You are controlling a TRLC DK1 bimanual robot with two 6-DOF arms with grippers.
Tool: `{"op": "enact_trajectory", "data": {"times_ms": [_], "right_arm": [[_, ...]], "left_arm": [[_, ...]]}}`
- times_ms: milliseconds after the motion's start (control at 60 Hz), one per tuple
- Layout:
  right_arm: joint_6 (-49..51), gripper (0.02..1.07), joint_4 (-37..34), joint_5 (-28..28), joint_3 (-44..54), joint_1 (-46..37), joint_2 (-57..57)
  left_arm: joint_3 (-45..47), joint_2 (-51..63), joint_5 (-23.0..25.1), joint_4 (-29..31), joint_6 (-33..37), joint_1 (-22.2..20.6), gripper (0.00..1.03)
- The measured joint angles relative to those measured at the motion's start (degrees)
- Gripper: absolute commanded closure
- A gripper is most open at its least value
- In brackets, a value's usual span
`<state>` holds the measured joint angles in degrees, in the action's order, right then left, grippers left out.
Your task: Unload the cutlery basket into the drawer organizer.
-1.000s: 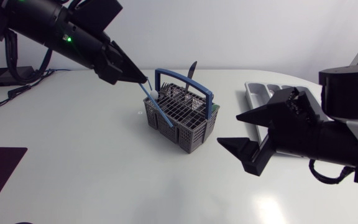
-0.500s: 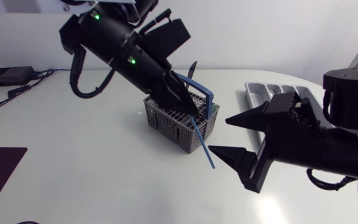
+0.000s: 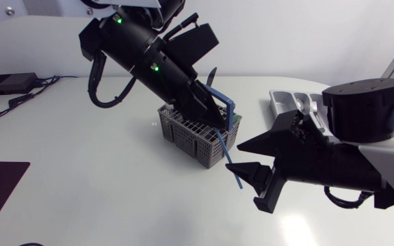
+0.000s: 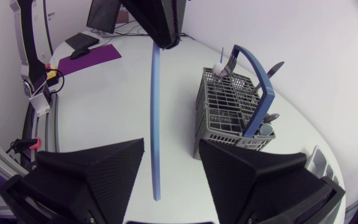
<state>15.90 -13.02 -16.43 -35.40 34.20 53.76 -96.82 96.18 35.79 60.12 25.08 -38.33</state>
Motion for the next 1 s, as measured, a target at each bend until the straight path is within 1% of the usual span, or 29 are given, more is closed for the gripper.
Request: {"op": "enact_trajectory", "data": {"times_ms": [100, 150, 200, 267, 400, 417, 450, 467, 533, 550, 567, 583, 600, 717, 833, 933, 1000], "right_arm": [[-0.02, 0.9, 0.0, 0.2, 0.0, 0.26, 0.7], [-0.02, 0.93, 0.0, 0.2, 0.0, 0.39, 0.7], [-0.02, 0.95, 0.0, 0.2, 0.0, 0.57, 0.7], [-0.02, 1.01, 0.0, 0.17, 0.0, 0.9, 0.7], [-0.02, 1.01, -0.07, 0.15, 0.0, 1.49, 0.7], [-0.02, 1.01, -0.09, 0.15, 0.0, 1.57, 0.7], [-0.02, 1.01, -0.15, 0.17, 0.0, 1.77, 0.7], [-0.02, 1.01, -0.26, 0.15, 0.0, 1.77, 0.7], [-0.02, 1.01, -1.01, 0.2, 0.0, 1.77, 0.63], [-0.02, 1.01, -1.33, 0.2, 0.0, 1.77, 0.57], [-0.02, 1.01, -1.84, 0.2, 0.0, 1.77, 0.48], [-0.02, 1.01, -2.25, 0.2, 0.0, 1.77, 0.35], [-0.04, 1.01, -2.75, 0.22, 0.0, 1.77, 0.13], [-0.02, 1.01, -5.44, 0.17, 0.0, 1.36, -2.32], [0.0, 1.01, -8.5, 0.2, 0.0, -1.51, -6.08], [0.02, 1.01, -10.49, 0.17, 0.0, -6.64, -8.79], [0.04, 1.01, -11.34, 0.13, -0.11, -10.84, -9.64]], "left_arm": [[0.0, 0.0, 0.0, 0.02, 0.0, 0.0, 0.88], [0.0, 0.0, 0.0, 0.02, 0.0, 0.0, 0.88], [0.0, 0.0, 0.0, 0.02, 0.0, 0.0, 0.88], [0.0, 0.0, 0.0, 0.0, 0.0, 0.0, 0.88], [0.0, 0.0, 0.0, -0.02, 0.0, 0.0, 0.87], [0.0, 0.0, 0.0, -0.02, -0.02, 0.0, 0.84], [0.0, -0.02, 0.02, 0.0, -0.17, 0.09, 0.74], [0.0, -0.02, 0.04, 0.0, -0.44, 0.2, 0.64], [-0.42, -0.02, 0.28, -0.28, -1.64, 0.7, 0.37], [-0.5, -0.02, 0.37, -0.63, -2.01, 0.85, 0.31], [-0.72, -0.09, 0.42, -1.07, -2.51, 1.2, 0.29], [-0.87, -0.13, 0.42, -1.51, -2.82, 1.44, 0.2], [-1.11, -0.22, 0.42, -2.1, -3.34, 1.86, 0.18], [-2.19, -1.64, 0.44, -6.36, -6.47, 5.49, 0.07], [-2.62, -4.04, 0.42, -9.09, -8.0, 10.54, 0.07], [-2.58, -5.73, 0.31, -10.43, -8.46, 15.26, 0.07], [-1.84, -6.67, -0.63, -13.14, -8.61, 18.69, 0.07]]}}
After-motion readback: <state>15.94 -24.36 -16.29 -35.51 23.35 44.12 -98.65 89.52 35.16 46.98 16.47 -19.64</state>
